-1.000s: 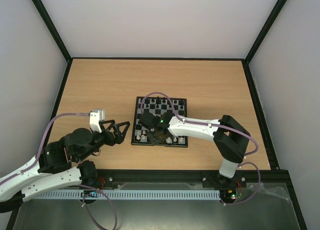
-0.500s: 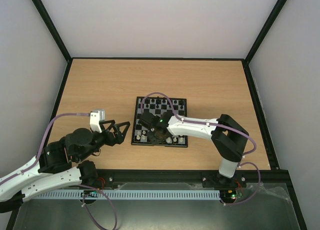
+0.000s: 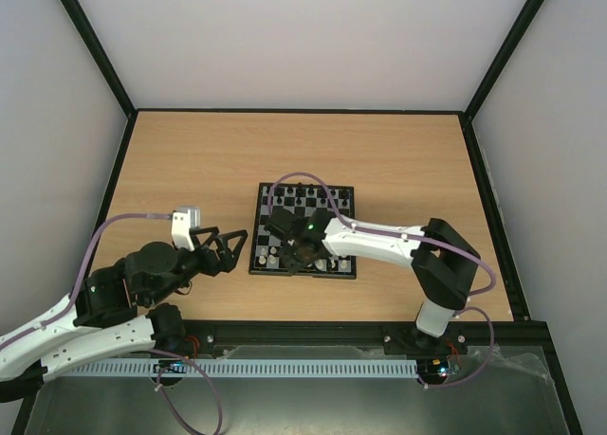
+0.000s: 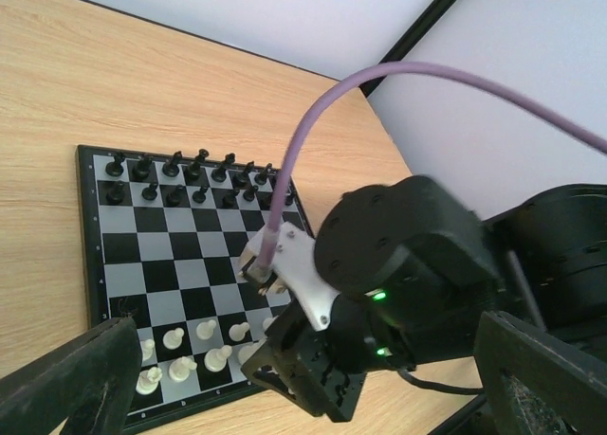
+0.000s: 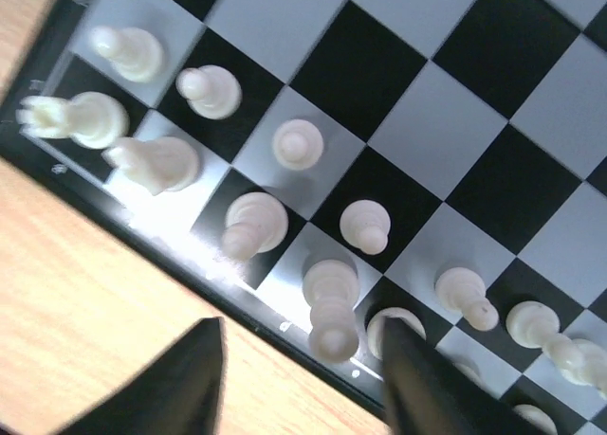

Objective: Set up the chess pieces on the board
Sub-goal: Place the chess piece on the chessboard, then reset both arms

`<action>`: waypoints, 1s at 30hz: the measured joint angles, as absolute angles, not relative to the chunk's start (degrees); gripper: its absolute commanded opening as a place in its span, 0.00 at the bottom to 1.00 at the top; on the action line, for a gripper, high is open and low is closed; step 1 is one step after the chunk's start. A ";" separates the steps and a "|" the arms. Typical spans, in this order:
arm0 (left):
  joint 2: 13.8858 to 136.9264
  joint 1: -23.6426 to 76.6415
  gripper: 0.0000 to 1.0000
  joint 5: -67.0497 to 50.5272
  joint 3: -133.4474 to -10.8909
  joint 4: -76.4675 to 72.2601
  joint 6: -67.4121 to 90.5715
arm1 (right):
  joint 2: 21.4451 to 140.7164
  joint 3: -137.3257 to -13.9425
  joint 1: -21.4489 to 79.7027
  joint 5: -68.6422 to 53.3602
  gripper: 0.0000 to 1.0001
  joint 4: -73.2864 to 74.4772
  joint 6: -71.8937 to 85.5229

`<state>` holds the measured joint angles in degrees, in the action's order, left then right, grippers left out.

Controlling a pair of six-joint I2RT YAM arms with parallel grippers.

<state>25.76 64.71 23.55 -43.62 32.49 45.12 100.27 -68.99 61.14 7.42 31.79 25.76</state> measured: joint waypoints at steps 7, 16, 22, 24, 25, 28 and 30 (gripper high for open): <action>28.25 64.71 0.99 24.27 -43.66 32.42 45.12 | 88.73 -68.99 61.14 7.16 0.99 31.16 26.04; 35.07 64.71 0.99 29.71 -45.50 32.45 45.21 | 67.79 -68.97 61.14 16.93 0.99 28.80 20.95; 39.90 64.55 0.99 36.73 -45.78 32.42 46.63 | 60.66 -67.29 60.20 31.86 0.99 24.80 18.06; 41.08 63.92 0.99 37.65 -45.04 31.14 46.24 | 58.35 -65.12 57.95 33.87 0.99 22.50 17.10; 41.74 63.53 0.99 38.00 -44.58 30.24 45.63 | 57.47 -64.12 56.01 33.80 0.98 21.52 16.86; 43.77 61.80 0.99 39.33 -42.96 25.89 43.18 | 55.46 -60.45 47.31 32.64 0.99 17.91 16.53; 45.15 59.29 0.99 39.83 -41.36 22.04 40.95 | 55.05 -57.98 41.78 30.55 0.99 15.59 16.49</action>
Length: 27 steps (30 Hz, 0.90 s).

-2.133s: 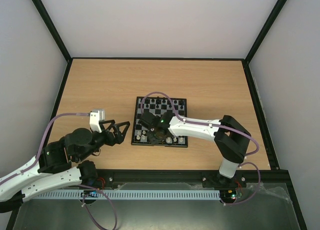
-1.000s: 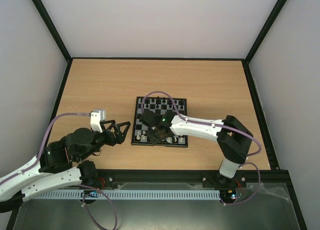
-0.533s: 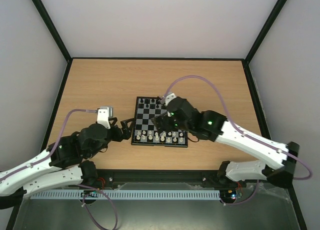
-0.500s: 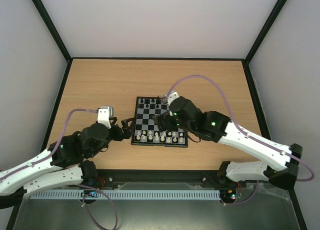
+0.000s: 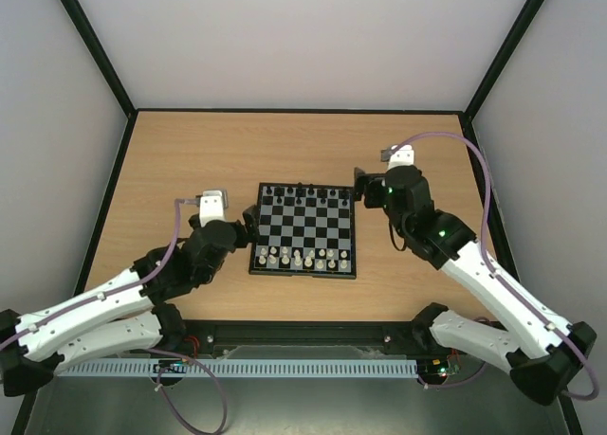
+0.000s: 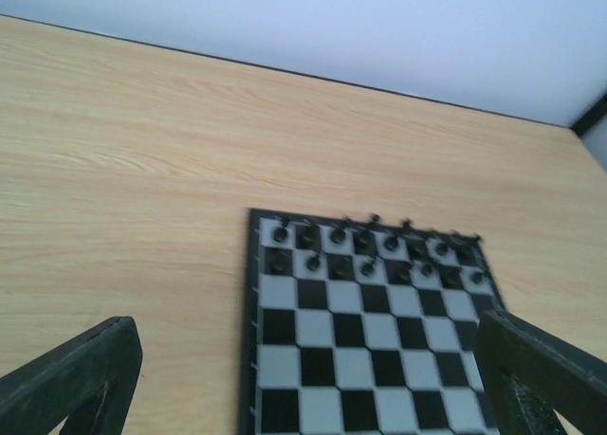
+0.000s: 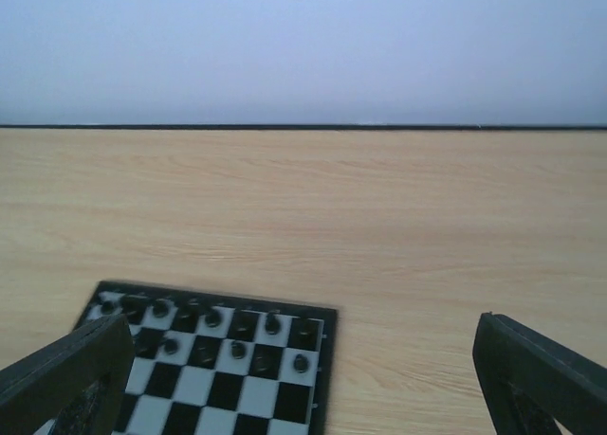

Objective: Set up the chess pieces on the board
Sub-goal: Reset both arms

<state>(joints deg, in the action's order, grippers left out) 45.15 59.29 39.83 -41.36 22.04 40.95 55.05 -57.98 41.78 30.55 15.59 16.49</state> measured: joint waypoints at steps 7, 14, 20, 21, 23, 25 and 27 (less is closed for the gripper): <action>47.29 45.95 0.99 42.46 -35.16 9.43 32.88 | 59.61 -47.51 26.30 23.03 0.99 5.85 16.86; 47.11 27.64 0.99 35.83 -26.09 -4.78 24.38 | 63.46 -38.39 19.03 20.38 0.99 -2.50 18.59; 50.72 18.72 0.99 30.55 -23.42 -15.55 18.57 | 63.42 -33.74 17.19 23.11 0.99 -10.50 18.68; 51.31 17.65 0.99 29.69 -22.63 -17.69 17.65 | 63.31 -32.69 16.88 23.79 0.99 -11.90 18.65; 52.93 15.59 0.99 28.16 -21.02 -21.54 15.77 | 62.89 -29.85 15.88 25.47 0.99 -14.94 18.61; 55.16 14.06 0.99 26.96 -19.66 -24.82 14.17 | 62.61 -27.18 14.96 27.49 0.99 -17.43 18.61; 57.82 12.73 0.99 26.02 -18.31 -28.27 12.56 | 62.61 -24.99 14.20 29.10 0.99 -20.14 18.59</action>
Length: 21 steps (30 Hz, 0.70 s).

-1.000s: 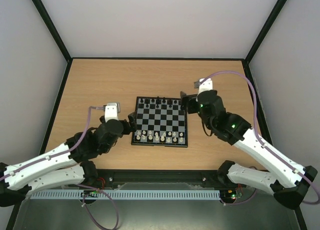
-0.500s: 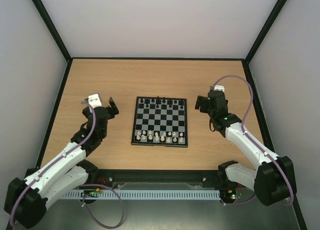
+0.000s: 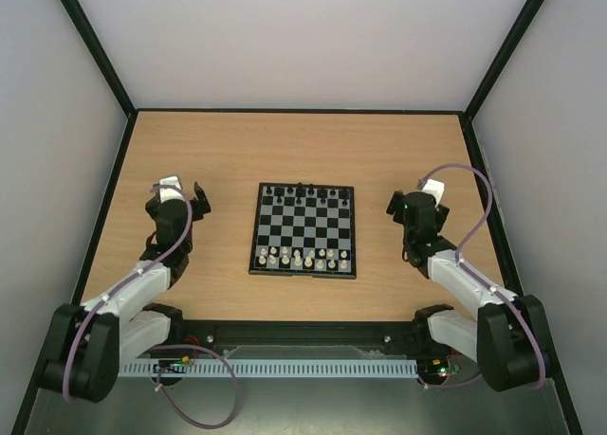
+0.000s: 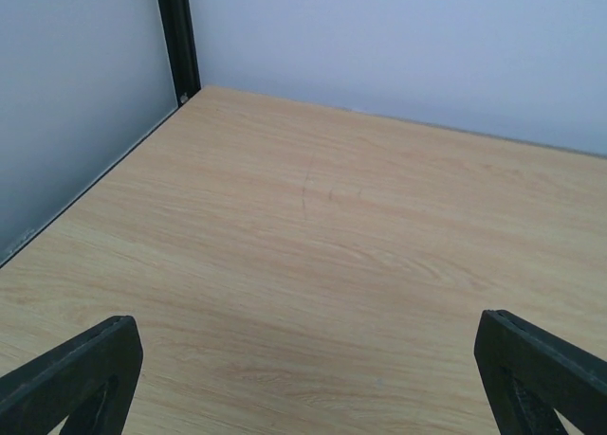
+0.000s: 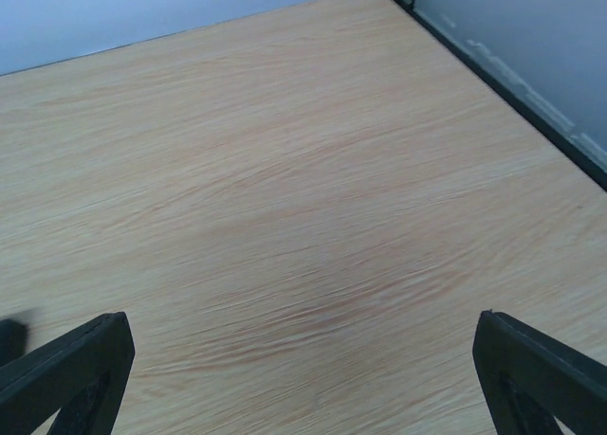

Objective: Set up the chess pieces on the board
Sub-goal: Reset both arms

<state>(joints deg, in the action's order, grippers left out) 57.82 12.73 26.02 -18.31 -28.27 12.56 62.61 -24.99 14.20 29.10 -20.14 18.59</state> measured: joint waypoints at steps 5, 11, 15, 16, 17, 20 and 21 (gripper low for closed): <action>65.21 8.64 0.99 23.29 -16.67 -35.40 10.28 | 64.77 -20.78 12.58 32.16 0.98 -28.27 18.33; 74.15 5.67 0.99 18.65 -16.69 -45.84 8.84 | 74.81 -20.53 10.28 32.84 0.99 -37.19 17.08; 80.71 5.32 0.99 15.31 -18.22 -47.11 6.85 | 80.86 -20.62 9.69 32.40 0.99 -42.85 15.31; 81.43 5.06 0.99 14.81 -18.37 -47.51 6.37 | 82.00 -20.75 9.58 32.32 0.99 -43.77 14.79; 81.65 4.80 0.99 14.50 -18.37 -47.90 6.11 | 82.96 -20.91 9.54 32.21 0.99 -44.71 14.20; 82.35 2.26 0.99 13.19 -18.48 -50.78 5.82 | 84.64 -20.84 8.84 31.20 0.99 -48.77 12.84; 82.91 1.41 0.99 12.69 -18.46 -52.23 5.80 | 85.06 -20.82 8.32 30.98 0.99 -50.30 12.69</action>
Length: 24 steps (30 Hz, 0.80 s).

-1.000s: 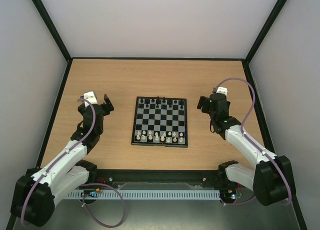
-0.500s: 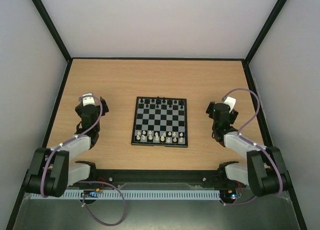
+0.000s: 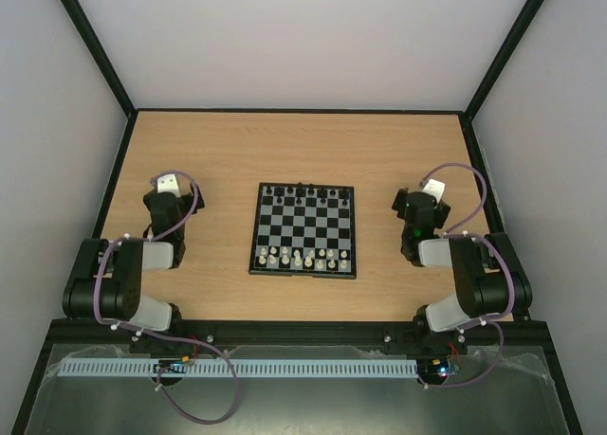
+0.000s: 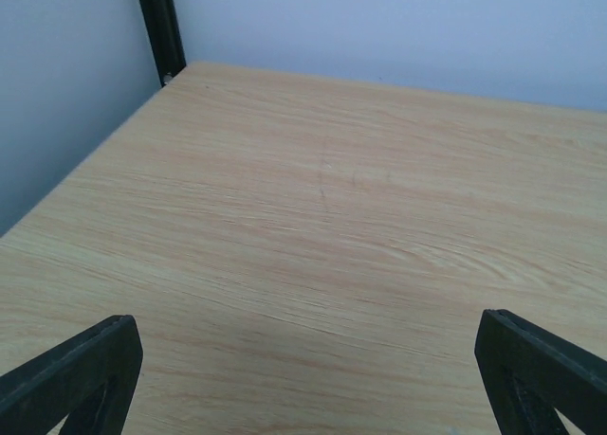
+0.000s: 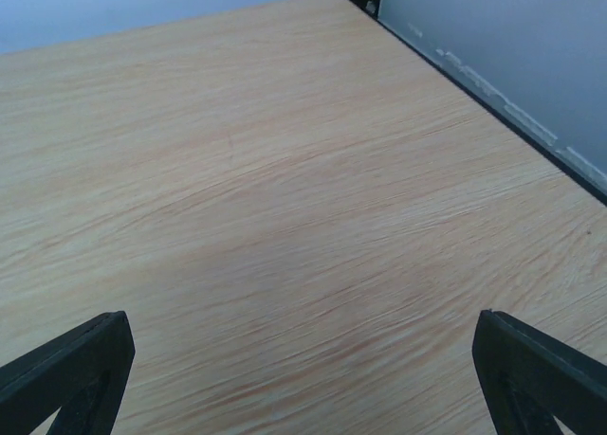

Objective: Set up the chess pieces on the board
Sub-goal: Reset both arms

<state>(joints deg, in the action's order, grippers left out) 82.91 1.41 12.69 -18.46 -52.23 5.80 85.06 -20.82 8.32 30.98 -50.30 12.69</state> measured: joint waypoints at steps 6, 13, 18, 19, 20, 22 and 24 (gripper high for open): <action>84.40 -0.43 0.99 11.09 -18.20 -56.18 6.09 | 85.89 -20.73 5.80 28.21 0.99 -54.15 12.45; 85.03 -0.40 0.99 10.48 -16.40 -60.64 6.39 | 85.86 -11.94 5.82 22.48 0.99 -65.89 10.24; 85.19 -0.40 0.99 10.48 -16.38 -61.28 6.44 | 86.65 -10.81 5.80 18.46 0.99 -68.47 8.73; 85.19 -0.40 0.99 10.46 -16.38 -61.41 6.42 | 86.67 -10.94 5.80 18.00 0.99 -68.69 8.60; 85.19 -0.40 0.99 10.48 -16.38 -61.49 6.44 | 86.70 -11.11 5.76 17.56 0.99 -68.90 8.49; 85.19 -0.40 0.99 10.48 -16.38 -61.82 6.42 | 86.70 -11.42 5.63 16.99 0.99 -69.17 8.29; 85.21 -0.40 0.99 10.50 -16.38 -62.00 6.44 | 86.70 -11.51 5.63 16.69 0.99 -69.38 8.16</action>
